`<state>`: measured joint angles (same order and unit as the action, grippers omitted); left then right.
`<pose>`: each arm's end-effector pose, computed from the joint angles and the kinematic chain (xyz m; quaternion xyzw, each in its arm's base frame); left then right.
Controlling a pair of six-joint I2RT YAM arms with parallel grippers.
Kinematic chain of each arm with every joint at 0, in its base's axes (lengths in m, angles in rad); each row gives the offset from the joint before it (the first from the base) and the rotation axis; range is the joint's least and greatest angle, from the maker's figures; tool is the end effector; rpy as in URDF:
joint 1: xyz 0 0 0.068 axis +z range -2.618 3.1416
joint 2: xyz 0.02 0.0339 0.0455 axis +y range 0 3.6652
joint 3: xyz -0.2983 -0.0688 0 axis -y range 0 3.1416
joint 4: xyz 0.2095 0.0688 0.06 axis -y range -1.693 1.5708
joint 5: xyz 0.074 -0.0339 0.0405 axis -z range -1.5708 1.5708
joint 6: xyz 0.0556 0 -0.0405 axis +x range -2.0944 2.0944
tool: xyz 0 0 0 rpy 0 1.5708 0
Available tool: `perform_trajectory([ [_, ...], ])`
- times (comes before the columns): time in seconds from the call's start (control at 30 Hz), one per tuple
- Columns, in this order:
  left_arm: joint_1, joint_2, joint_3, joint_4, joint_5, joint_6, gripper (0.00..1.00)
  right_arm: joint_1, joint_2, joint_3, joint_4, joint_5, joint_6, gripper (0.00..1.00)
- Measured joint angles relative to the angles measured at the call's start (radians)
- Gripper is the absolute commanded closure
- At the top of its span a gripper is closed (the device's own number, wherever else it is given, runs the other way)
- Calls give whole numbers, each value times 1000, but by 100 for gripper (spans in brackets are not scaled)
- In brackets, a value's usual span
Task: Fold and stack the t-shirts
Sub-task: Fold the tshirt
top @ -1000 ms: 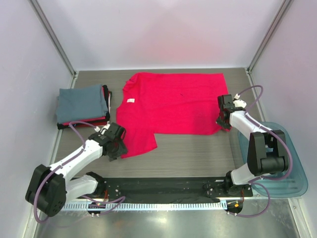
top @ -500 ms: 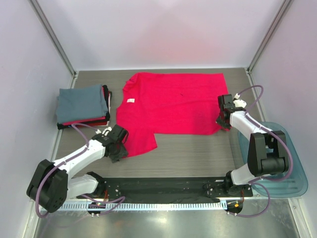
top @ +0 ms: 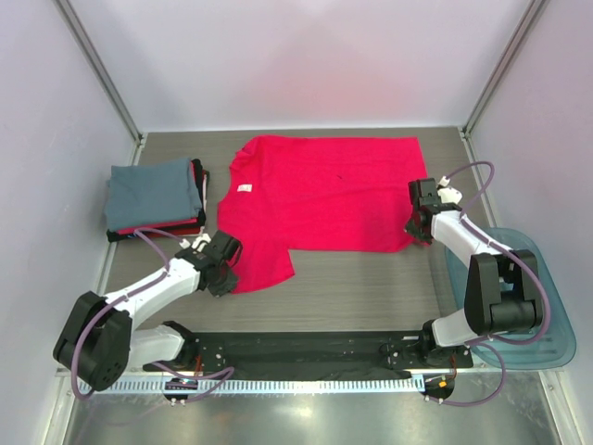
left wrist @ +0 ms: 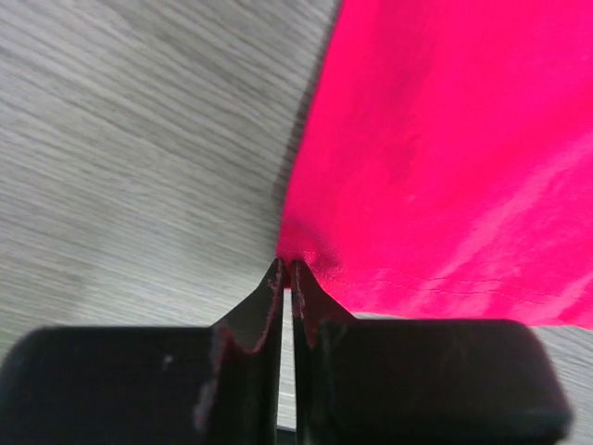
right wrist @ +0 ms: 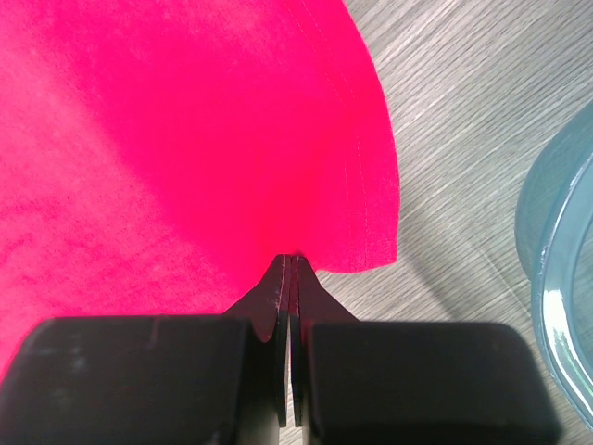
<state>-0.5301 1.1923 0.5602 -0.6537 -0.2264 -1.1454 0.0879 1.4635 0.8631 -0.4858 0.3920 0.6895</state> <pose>0.1360 -0.0652 0.1923 -0.3131 0.9325 -0.0300 0.1775 0.2541 0.0011 0.2303 0.3268 0.8956 -0.0858 0.2894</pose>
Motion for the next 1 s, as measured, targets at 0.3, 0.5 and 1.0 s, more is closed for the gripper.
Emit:
perform_trajectory([
  [0.3,-1,-29,23,-10,-8,-8,100,0,-4,-1,-1,-4,-4,99],
  [0.5,1,-41,179,-46,-39,-3,100,-1,21,74,-25,-18,-24,99],
  [1.0,127,203,517,-32,-40,19,100,-78,256,348,-87,-60,-63,99],
])
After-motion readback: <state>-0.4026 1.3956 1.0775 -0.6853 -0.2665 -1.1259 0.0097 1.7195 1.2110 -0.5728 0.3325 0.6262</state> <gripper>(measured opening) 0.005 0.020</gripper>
